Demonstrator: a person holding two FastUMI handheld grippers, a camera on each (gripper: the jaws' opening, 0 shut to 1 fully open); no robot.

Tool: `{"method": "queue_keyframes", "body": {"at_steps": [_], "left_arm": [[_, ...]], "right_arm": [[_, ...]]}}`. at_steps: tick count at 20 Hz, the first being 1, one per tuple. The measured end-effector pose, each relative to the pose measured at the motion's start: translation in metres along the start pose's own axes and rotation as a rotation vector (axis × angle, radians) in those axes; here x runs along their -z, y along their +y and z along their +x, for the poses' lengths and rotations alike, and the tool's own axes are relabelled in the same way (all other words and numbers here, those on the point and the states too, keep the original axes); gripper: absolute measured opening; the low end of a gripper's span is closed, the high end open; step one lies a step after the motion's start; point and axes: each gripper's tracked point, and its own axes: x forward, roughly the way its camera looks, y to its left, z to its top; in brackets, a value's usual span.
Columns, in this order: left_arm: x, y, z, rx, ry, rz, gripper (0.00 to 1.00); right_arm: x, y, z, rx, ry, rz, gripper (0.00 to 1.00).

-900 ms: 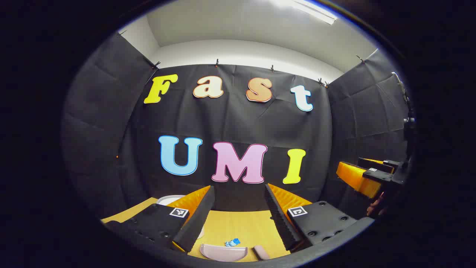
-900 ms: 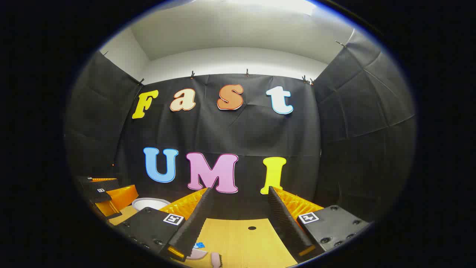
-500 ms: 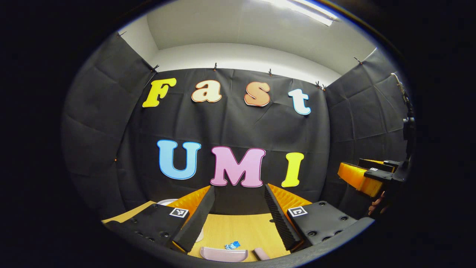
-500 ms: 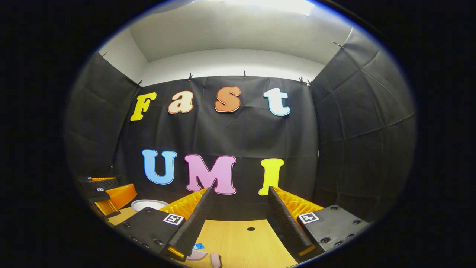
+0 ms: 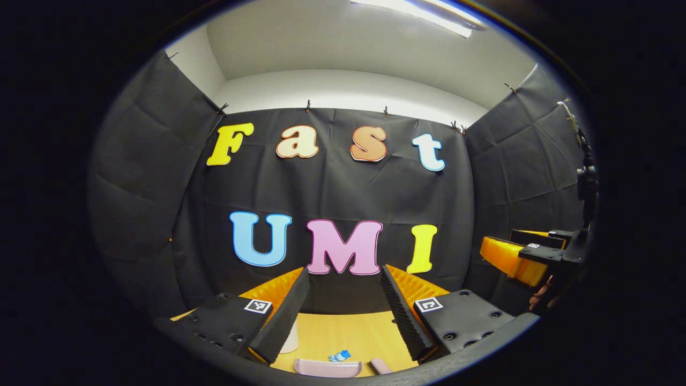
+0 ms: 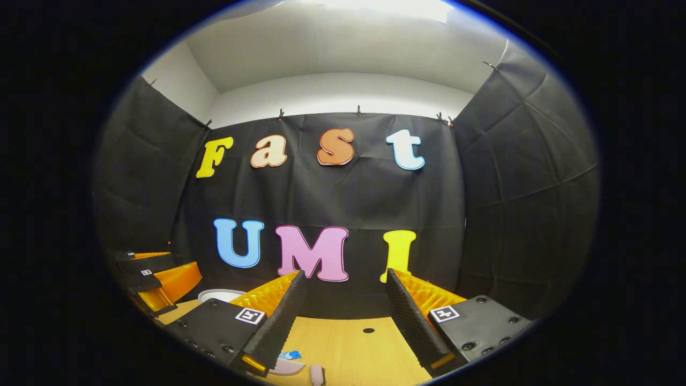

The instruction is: Pick up the small broom and dustpan from the desktop, sweep the trash into the dustpan with the broom, and then empty the trash into the garbage bin.

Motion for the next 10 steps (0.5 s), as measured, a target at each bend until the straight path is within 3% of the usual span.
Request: {"method": "queue_keyframes", "body": {"at_steps": [10], "left_arm": [[0.0051,-0.0024,-0.0097,0.007,0.027,-0.004,0.80]], "right_arm": [[-0.0091,-0.0044,-0.0111,0.015,-0.026,-0.016,0.95]]}}
